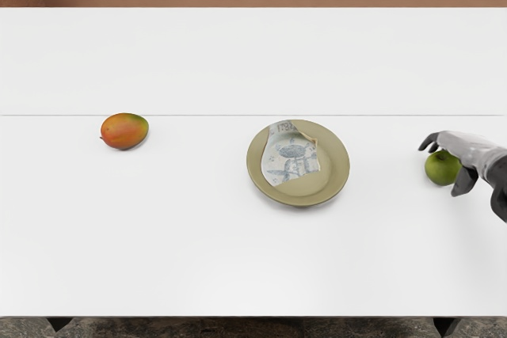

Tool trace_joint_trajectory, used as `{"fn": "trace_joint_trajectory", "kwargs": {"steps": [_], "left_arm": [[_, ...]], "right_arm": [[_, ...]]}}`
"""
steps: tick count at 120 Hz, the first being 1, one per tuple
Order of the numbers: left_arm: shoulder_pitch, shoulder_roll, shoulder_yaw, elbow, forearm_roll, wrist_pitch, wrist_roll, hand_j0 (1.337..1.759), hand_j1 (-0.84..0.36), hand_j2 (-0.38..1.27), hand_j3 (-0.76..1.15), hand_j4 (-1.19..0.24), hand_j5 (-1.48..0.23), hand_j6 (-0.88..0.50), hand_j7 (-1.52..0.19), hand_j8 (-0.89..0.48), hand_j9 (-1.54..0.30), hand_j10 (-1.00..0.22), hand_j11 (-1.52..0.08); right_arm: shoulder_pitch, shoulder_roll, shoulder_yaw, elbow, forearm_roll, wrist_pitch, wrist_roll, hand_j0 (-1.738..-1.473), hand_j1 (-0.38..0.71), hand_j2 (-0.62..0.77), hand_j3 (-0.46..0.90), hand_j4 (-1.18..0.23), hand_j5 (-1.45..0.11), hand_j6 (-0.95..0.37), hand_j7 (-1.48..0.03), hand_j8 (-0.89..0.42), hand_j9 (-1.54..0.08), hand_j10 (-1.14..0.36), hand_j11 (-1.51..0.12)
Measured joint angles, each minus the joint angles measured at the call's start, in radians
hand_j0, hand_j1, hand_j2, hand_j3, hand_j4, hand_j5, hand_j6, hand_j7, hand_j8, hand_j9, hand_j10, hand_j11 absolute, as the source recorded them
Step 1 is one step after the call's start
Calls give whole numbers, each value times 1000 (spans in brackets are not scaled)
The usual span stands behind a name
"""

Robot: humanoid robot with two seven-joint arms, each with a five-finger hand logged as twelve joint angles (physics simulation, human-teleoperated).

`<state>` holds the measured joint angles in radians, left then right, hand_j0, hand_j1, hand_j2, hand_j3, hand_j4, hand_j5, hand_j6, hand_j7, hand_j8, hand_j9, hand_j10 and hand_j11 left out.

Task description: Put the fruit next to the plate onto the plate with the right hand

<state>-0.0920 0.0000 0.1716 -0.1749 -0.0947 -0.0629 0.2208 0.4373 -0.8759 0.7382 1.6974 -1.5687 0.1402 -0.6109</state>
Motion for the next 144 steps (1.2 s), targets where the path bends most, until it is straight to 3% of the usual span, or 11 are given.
{"fn": "trace_joint_trajectory", "kwargs": {"steps": [41, 60, 83, 118, 144], "left_arm": [[0, 0, 0, 0, 0, 0, 0, 1658, 349, 0, 0, 0, 0, 0, 0, 0, 0, 0, 0], [0, 0, 0, 0, 0, 0, 0, 1658, 349, 0, 0, 0, 0, 0, 0, 0, 0, 0, 0], [0, 0, 0, 0, 0, 0, 0, 1658, 349, 0, 0, 0, 0, 0, 0, 0, 0, 0, 0], [0, 0, 0, 0, 0, 0, 0, 1658, 349, 0, 0, 0, 0, 0, 0, 0, 0, 0, 0], [0, 0, 0, 0, 0, 0, 0, 1658, 349, 0, 0, 0, 0, 0, 0, 0, 0, 0, 0]], "right_arm": [[-6, 49, 0, -50, -43, -16, 0, -1658, 83, -67, 0, -369, -472, -370, -471, -365, -472, -368, -472], [-7, 54, 0, -55, -48, -16, 0, -1658, 171, -74, 0, -448, -572, -422, -573, -446, -572, -447, -572], [-7, 54, 1, -56, -47, -15, -1, -1652, 195, -31, 0, -532, -713, -365, -698, -388, -714, -532, -713], [-7, 54, 11, -59, -26, -15, -1, -1650, 197, 221, 0, -635, -903, -397, -892, -416, -909, -653, -905], [23, 56, 20, -57, 13, -14, -1, -1650, 183, 244, 0, -617, -985, -382, -957, -397, -987, -636, -985]]}}
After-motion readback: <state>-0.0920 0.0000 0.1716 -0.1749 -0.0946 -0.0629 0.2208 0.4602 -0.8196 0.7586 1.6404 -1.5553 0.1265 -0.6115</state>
